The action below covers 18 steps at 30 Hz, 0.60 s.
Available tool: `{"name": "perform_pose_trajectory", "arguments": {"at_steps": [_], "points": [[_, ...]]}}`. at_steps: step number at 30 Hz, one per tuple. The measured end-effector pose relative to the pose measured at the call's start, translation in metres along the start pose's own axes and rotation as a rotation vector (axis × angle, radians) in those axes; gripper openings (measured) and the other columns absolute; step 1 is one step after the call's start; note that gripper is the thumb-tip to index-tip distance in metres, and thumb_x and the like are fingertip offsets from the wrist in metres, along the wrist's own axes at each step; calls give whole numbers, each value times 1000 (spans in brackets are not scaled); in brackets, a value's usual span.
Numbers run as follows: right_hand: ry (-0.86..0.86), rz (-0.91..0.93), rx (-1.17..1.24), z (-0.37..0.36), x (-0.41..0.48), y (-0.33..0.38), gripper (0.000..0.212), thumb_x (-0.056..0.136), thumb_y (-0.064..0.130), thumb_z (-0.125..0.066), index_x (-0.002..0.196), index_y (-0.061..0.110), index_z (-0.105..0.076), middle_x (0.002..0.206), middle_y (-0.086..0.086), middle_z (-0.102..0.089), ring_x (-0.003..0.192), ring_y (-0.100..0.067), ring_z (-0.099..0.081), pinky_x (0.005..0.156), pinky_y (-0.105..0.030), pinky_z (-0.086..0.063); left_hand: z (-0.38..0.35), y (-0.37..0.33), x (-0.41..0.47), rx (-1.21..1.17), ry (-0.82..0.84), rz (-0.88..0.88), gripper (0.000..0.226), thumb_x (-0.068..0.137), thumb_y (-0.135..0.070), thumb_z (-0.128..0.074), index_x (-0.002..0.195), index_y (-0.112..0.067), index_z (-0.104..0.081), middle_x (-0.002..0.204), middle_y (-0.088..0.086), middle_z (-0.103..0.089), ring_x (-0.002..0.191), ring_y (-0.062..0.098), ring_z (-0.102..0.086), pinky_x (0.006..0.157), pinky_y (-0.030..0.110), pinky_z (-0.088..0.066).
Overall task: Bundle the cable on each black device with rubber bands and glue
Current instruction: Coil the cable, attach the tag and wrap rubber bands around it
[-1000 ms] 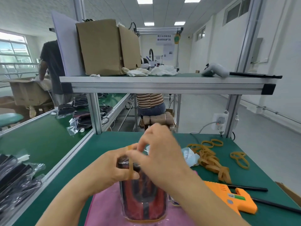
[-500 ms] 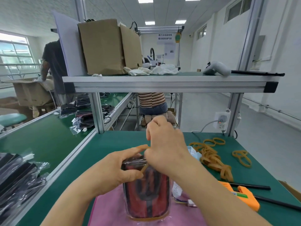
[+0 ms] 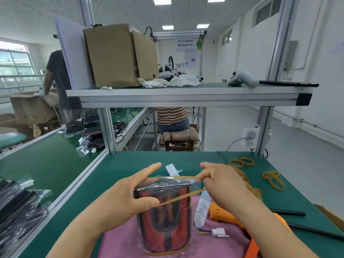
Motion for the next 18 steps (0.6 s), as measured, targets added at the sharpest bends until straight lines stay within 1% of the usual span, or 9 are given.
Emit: {"name": "perform_pose_trajectory", "arguments": {"at_steps": [2,4,6,7,8,12,14,16,18], "points": [[105,4,10,-8,4,-2,40,90,12,-45,99,36,-76,156,9,-36,138,-15,-42,110,-38,-35,-2,-2,0,14,-8,-3,78,85,-35,-75,132,-74,-27,123,-44,-54,115,-17,-53,99,21,-41],[222,3,98,-15,5,-1,48,88,10,-47,74,47,-74,142,17,-46,128,-13,-49,97,-26,-41,-3,-2,0,9,-6,-8,77,83,-38,-76,131,-75,-28,123,-43,-54,116,-19,-50,98,18,-39],[307,-59,245,-23,3,-4,57,84,3,-49,41,38,-61,86,31,-57,79,0,-57,63,-11,-38,-5,-2,1,-14,9,-20,78,82,-38,-77,132,-74,-30,124,-41,-55,119,-18,-49,99,18,-37],[347,-84,283,-27,0,-7,53,83,0,-49,38,27,-57,61,26,-52,59,1,-47,52,-11,-33,-6,-1,1,-25,13,-24,78,81,-37,-78,132,-73,-31,125,-40,-56,120,-18,-48,100,19,-37],[373,-94,303,-30,-2,-8,48,82,-2,-50,40,21,-54,50,20,-47,54,-1,-42,50,-13,-32,-7,1,2,-38,9,-25,79,79,-36,-79,132,-72,-32,125,-38,-57,122,-16,-48,101,19,-37],[337,-39,330,-29,-4,-5,18,86,6,-52,70,5,-62,51,12,-47,51,-3,-37,46,-13,-29,-9,4,4,-157,-3,-19,80,74,-30,-84,132,-65,-42,126,-26,-62,117,1,-60,97,22,-48],[295,11,354,-28,-4,1,16,86,4,-50,85,-6,-63,54,5,-45,45,-5,-33,42,-16,-25,-11,10,2,-235,-22,-21,83,67,-31,-85,135,-55,-45,126,-16,-66,114,10,-65,93,23,-51],[304,0,425,-29,-6,3,17,87,4,-50,80,-5,-63,46,10,-42,39,-3,-32,39,-13,-24,-11,17,-3,-334,-68,-18,86,59,-32,-87,136,-45,-48,123,-11,-68,110,14,-68,86,18,-53],[328,7,456,-32,-8,4,34,89,7,-53,58,13,-65,41,16,-43,37,1,-37,39,-9,-26,-11,25,-7,-412,-121,3,86,53,-34,-88,132,-42,-54,120,-10,-70,107,16,-69,81,16,-54]]}}
Point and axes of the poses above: each hand's wrist, its own x-axis towards the middle knuckle, its own z-axis out of the back of the hand, y = z × x, the point moved 5 cm from there along x, towards the middle knuckle
